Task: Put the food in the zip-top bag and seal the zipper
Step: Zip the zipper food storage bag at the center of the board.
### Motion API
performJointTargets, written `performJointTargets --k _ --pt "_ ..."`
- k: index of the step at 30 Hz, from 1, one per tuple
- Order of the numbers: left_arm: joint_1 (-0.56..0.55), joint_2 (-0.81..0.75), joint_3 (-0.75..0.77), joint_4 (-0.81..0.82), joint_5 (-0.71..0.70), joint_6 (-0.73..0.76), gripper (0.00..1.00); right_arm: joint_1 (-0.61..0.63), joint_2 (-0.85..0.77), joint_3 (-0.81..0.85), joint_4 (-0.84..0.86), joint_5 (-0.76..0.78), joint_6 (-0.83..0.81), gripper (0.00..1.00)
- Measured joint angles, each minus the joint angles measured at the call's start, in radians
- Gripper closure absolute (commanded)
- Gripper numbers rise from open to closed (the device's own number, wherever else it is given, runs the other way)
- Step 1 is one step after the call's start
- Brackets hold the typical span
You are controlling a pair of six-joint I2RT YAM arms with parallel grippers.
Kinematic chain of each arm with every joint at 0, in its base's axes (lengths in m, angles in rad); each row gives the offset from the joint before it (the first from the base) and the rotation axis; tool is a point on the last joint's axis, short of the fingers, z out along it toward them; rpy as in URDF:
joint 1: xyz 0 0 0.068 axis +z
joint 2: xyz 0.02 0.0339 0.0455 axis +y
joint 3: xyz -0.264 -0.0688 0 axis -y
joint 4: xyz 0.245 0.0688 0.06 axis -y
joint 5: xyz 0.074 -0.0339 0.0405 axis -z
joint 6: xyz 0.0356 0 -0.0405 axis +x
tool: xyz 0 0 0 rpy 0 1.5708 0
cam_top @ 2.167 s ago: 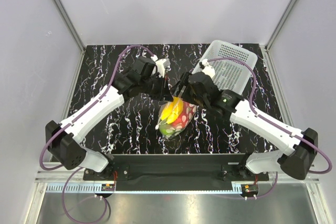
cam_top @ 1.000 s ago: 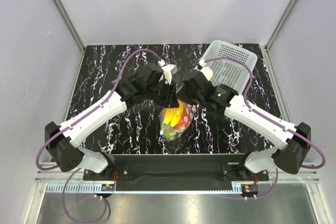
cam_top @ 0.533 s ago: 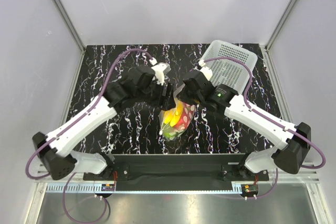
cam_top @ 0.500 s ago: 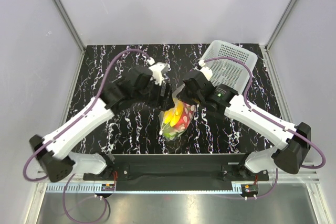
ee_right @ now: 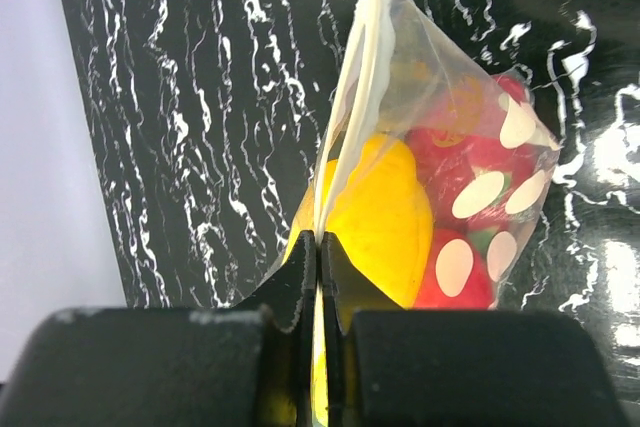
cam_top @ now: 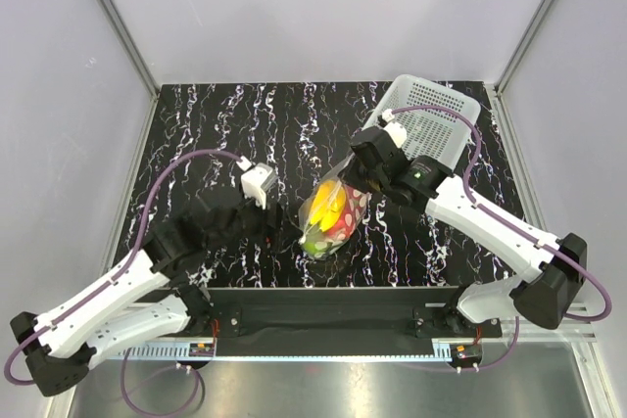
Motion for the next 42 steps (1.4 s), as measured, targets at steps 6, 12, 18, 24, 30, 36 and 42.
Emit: performJointTargets --k 6,12,18,24,30,36,42 --pt "-0.081 -0.189 -0.216 0.178 -0.086 -0.043 0.15 -0.017 -0.002 0.004 -0.036 0.048 -0.001 1.0" --pt "-0.167 -0.238 -0.349 0.397 -0.128 -0.02 0.16 -0.036 -0.004 0.008 -0.062 0.08 -0.007 1.0" --pt "-0.254 -0.231 -0.486 0.607 -0.229 0.046 0.23 -0.05 -0.011 0.008 -0.068 0.095 -0.021 1.0" --pt "-0.254 -0.203 -0.601 0.858 -0.345 0.116 0.27 -0.053 -0.027 0.008 -0.071 0.094 -0.036 1.0" --pt "-0.254 -0.122 -0.664 1.067 -0.33 0.242 0.34 -0.053 -0.046 0.008 -0.088 0.094 -0.058 1.0" --pt "-0.254 -0.082 -0.668 1.194 -0.3 0.332 0.37 -0.056 -0.053 0.008 -0.09 0.093 -0.068 1.0" --pt "-0.254 -0.045 -0.674 1.258 -0.249 0.367 0.38 -0.059 -0.053 0.008 -0.091 0.093 -0.07 1.0"
